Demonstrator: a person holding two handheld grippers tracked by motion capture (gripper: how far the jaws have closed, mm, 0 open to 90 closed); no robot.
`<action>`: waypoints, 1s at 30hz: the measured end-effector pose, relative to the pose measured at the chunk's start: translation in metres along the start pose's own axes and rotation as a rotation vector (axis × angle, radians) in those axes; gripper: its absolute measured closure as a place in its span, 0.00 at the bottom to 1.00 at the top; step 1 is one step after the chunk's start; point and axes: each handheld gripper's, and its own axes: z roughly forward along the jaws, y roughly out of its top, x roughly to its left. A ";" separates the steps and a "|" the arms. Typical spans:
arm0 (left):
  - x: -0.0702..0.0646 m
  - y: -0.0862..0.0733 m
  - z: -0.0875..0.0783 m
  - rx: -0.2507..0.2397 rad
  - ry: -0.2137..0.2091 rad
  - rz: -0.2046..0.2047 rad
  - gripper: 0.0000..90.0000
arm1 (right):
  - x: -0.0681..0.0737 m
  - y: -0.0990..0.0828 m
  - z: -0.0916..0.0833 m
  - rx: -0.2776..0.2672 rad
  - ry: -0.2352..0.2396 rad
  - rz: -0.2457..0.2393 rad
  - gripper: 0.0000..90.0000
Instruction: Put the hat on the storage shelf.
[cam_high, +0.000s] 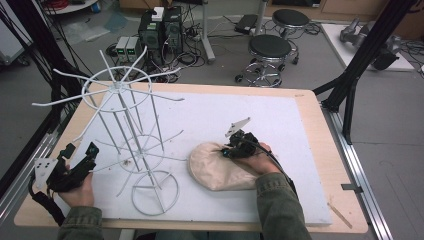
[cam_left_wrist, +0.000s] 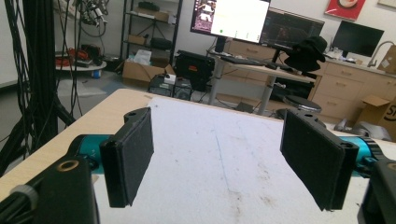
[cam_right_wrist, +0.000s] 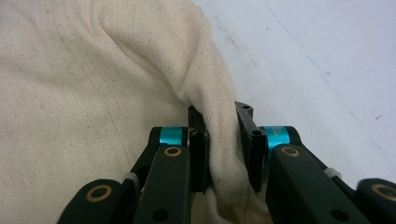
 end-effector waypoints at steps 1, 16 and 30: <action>0.000 0.000 0.000 -0.001 0.000 0.000 0.29 | 0.000 0.000 0.000 -0.001 0.004 0.013 0.87; 0.000 0.000 0.000 -0.001 0.000 0.000 0.29 | -0.007 -0.004 -0.010 -0.043 0.007 0.062 0.88; 0.001 0.000 -0.001 -0.002 0.001 0.003 0.29 | -0.012 -0.004 -0.049 -0.248 0.007 0.134 0.88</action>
